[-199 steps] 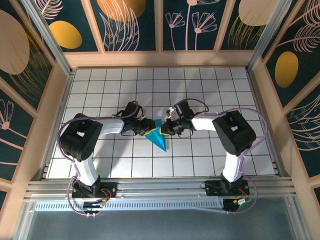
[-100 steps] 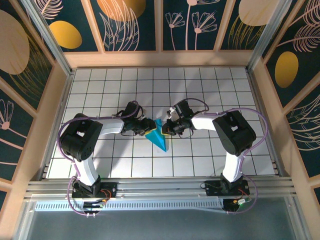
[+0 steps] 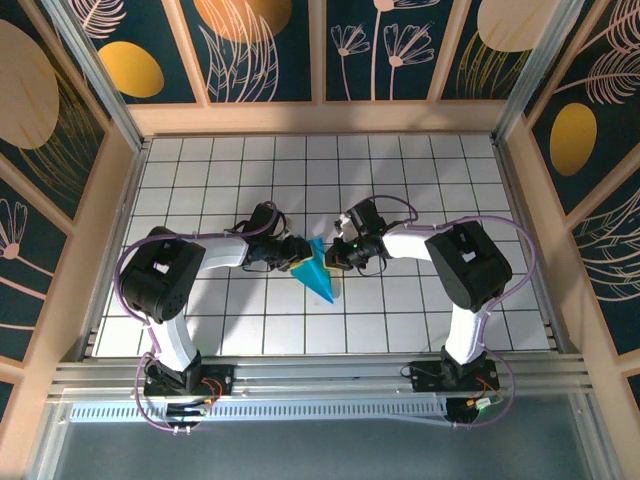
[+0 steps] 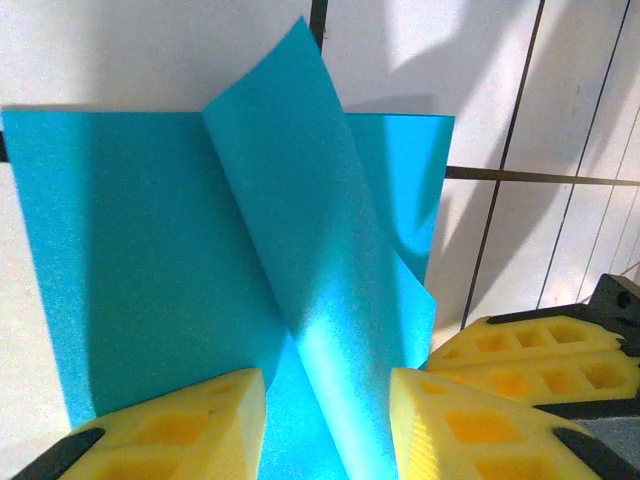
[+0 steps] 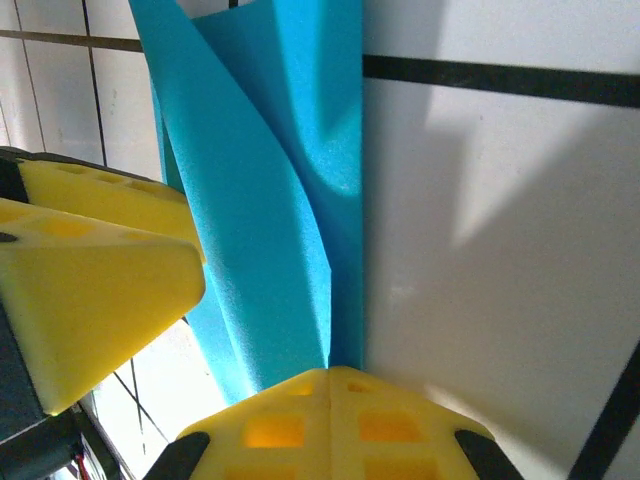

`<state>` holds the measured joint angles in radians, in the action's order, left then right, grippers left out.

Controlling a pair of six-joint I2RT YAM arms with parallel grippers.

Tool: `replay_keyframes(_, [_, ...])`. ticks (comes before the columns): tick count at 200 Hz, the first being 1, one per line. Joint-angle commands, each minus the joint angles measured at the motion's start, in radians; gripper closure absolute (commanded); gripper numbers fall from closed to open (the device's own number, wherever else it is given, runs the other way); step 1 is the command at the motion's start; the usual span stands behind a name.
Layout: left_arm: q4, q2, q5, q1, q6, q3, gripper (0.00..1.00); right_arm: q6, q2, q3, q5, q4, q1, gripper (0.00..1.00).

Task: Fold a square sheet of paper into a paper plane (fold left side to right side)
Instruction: Fourth fold the wing at the center of the table.

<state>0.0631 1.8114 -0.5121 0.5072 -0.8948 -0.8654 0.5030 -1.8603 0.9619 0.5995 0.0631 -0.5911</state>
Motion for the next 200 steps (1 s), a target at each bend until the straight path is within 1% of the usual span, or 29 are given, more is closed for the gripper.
replay_keyframes(1, [-0.051,0.033,0.047,0.004,0.01,0.004,0.62,-0.02,-0.016,0.023,-0.021,0.027,-0.004,1.0])
replay_keyframes(83, [-0.046,0.031,0.045,0.004,0.01,0.007,0.62,-0.02,-0.043,0.02,-0.019,0.028,-0.014,1.0])
replay_keyframes(147, [-0.034,0.006,0.032,0.004,0.003,-0.029,0.54,-0.012,-0.071,0.004,-0.067,0.07,-0.021,1.0])
replay_keyframes(200, [-0.097,-0.042,0.053,0.004,0.025,-0.085,0.49,-0.016,-0.095,0.005,-0.116,0.115,-0.021,1.0])
